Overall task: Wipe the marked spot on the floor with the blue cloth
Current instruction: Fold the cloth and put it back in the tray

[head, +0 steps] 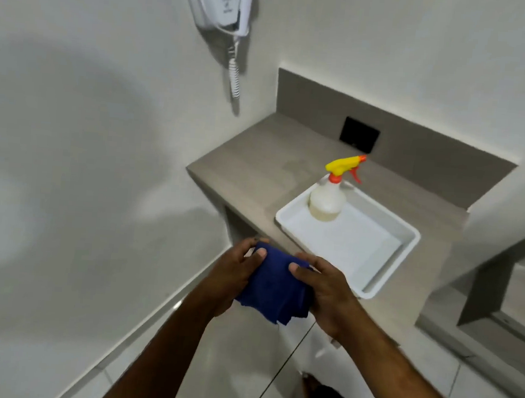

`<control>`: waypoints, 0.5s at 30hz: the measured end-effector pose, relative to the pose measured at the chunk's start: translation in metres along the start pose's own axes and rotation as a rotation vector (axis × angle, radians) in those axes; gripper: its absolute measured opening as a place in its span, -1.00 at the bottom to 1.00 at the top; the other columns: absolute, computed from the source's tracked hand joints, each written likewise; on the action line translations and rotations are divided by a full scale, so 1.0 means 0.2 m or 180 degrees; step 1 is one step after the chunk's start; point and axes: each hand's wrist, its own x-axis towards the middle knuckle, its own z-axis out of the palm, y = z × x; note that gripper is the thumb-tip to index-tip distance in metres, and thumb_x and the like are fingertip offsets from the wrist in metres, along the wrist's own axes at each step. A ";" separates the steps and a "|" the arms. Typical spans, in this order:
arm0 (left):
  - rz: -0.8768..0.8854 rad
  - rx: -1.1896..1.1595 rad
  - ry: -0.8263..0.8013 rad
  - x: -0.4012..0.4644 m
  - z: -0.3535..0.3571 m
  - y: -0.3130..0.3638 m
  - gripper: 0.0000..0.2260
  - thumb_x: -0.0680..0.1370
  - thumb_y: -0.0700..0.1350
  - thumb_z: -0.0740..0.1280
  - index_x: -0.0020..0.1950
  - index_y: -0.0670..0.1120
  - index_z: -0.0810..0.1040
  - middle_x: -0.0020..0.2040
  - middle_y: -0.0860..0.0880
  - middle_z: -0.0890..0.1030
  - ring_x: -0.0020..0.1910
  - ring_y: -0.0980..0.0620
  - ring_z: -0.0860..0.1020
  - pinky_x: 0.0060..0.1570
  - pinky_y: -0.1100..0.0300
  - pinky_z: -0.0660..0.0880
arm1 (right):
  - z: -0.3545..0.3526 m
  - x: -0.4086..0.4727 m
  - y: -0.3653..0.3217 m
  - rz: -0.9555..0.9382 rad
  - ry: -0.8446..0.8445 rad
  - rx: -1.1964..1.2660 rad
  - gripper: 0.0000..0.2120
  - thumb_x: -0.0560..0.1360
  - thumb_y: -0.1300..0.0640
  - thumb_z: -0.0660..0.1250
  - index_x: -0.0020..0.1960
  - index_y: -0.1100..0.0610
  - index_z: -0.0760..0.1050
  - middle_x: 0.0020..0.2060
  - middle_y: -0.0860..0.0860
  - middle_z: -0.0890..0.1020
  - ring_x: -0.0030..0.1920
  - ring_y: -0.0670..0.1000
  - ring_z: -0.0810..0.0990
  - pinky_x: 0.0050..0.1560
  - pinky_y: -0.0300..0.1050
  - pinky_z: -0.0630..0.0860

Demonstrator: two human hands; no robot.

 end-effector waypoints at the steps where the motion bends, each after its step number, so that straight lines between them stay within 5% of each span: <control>1: -0.0032 0.0060 0.0007 0.03 0.03 0.02 -0.71 0.57 0.04 0.33 0.29 0.07 0.50 0.11 -0.08 0.67 0.03 -0.06 0.68 -0.09 0.04 0.65 | -0.02 0.00 -0.03 -0.0041 0.0146 0.0018 -0.68 0.34 0.16 0.56 0.06 0.16 0.60 0.02 0.21 0.71 -0.06 0.19 0.71 -0.15 0.05 0.64; 5: -0.0375 0.0277 0.0168 0.16 0.14 0.11 -0.45 0.45 0.03 0.48 0.39 -0.02 0.41 0.21 -0.13 0.60 0.12 -0.10 0.63 -0.05 0.01 0.66 | -0.17 0.06 -0.13 -0.0102 0.0866 0.0058 -0.77 0.37 0.29 0.49 0.01 0.19 0.59 -0.11 0.20 0.72 -0.13 0.23 0.70 -0.15 0.15 0.66; 10: -0.0361 0.0813 -0.0121 0.37 0.36 0.17 -0.68 0.54 -0.15 0.40 0.29 -0.11 0.55 0.11 -0.12 0.67 0.07 -0.06 0.65 -0.01 0.04 0.65 | -0.50 0.18 -0.26 -0.0067 0.1321 -0.0167 -0.81 0.43 0.30 0.45 0.02 0.14 0.56 -0.10 0.16 0.71 -0.13 0.15 0.70 -0.25 -0.01 0.65; 15: -0.0084 0.1611 -0.0189 0.65 0.67 0.14 -0.72 0.55 -0.17 0.37 0.26 -0.14 0.57 0.16 -0.10 0.65 0.08 -0.03 0.62 0.06 0.04 0.62 | -0.83 0.31 -0.36 -0.0065 0.1464 -0.1839 -0.79 0.50 0.14 0.43 0.11 0.09 0.51 0.00 0.03 0.64 -0.02 0.03 0.64 0.04 0.00 0.65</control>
